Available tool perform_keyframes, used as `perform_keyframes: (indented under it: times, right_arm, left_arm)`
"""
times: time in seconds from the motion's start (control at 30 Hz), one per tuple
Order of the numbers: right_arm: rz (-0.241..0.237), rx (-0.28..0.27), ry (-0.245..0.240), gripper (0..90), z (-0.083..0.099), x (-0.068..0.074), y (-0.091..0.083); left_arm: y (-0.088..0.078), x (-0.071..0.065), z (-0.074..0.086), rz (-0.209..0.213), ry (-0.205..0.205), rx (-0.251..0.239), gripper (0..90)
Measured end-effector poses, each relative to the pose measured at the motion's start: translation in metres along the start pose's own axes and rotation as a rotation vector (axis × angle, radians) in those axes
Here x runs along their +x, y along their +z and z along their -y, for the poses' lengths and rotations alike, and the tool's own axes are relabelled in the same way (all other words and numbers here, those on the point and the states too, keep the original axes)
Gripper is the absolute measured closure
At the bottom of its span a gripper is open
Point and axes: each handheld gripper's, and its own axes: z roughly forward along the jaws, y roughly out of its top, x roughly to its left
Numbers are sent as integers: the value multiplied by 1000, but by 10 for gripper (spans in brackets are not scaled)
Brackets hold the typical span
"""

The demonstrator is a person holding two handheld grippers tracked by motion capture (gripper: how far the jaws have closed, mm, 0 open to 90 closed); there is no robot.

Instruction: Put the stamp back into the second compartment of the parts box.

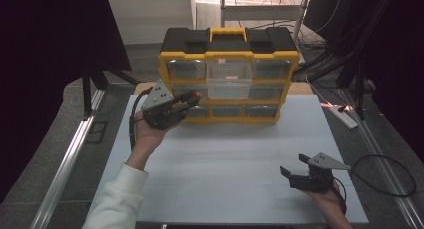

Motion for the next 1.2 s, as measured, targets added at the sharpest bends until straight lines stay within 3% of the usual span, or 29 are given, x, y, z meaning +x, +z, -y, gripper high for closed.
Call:
perform_keyframes:
  times: [0.7,1.2]
  right_arm:
    - [1,0,-2,143,0,-1,0]
    - [0,-2,-2,143,0,-1,0]
  left_arm:
    - [6,10,-18,2,-34,-29,744]
    - [11,12,-36,-15,-19,-27,744]
